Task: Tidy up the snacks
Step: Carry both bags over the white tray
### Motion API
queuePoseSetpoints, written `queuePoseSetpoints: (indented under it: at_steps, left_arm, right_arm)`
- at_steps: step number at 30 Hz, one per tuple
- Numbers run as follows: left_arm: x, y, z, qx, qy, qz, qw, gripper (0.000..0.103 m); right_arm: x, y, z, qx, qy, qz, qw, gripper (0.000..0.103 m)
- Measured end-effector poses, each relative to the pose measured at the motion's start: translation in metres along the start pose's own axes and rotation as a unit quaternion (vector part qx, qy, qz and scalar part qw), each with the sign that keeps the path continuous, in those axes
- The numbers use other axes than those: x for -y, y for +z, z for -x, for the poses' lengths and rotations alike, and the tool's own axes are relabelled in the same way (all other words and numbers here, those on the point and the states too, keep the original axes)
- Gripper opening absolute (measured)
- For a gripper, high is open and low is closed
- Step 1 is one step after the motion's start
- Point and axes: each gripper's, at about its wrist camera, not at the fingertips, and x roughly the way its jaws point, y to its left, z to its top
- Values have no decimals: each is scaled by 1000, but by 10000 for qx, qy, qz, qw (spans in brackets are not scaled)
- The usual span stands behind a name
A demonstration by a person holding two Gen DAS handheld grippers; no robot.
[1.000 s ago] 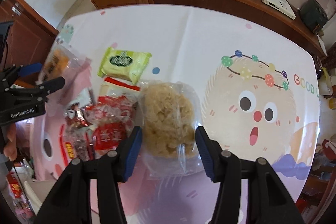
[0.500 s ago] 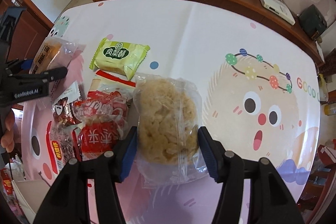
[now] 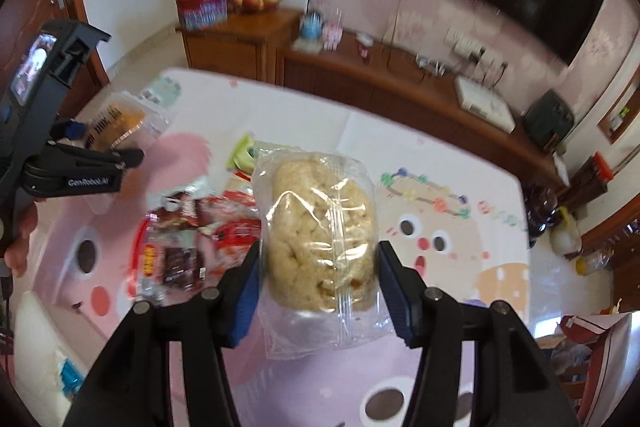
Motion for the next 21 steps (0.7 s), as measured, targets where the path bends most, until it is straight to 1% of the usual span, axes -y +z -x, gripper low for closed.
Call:
queuePoseSetpoints:
  at_steps: [5,8,11,13,17,21]
  left_arm:
    - [0,-25,74,458,-255,80,9986,66]
    - [2,-44,109,632,-416,119,9971,66]
    - [6,-66,143,727,-644,141,9952,67]
    - [7,-79,157,769,-728,135,9943,67]
    - [14,-113,189,870,-866,126,9924,67]
    - [19,-148,209,866,-907,201,9919,67]
  right_arm:
    - [-2,-15,65,525,40,-113,9985,55]
    - [-6,-30,104,803,26,-146,9967,55]
    - [-11,-46,138,1050,22,-139,9944,55]
    - [-15,-55,155,1157,68,-140,9932,55]
    - [-23,-75,183,1350,107,-155,9907,55]
    - [-28,-94,205,1494,216,-223,9883,55]
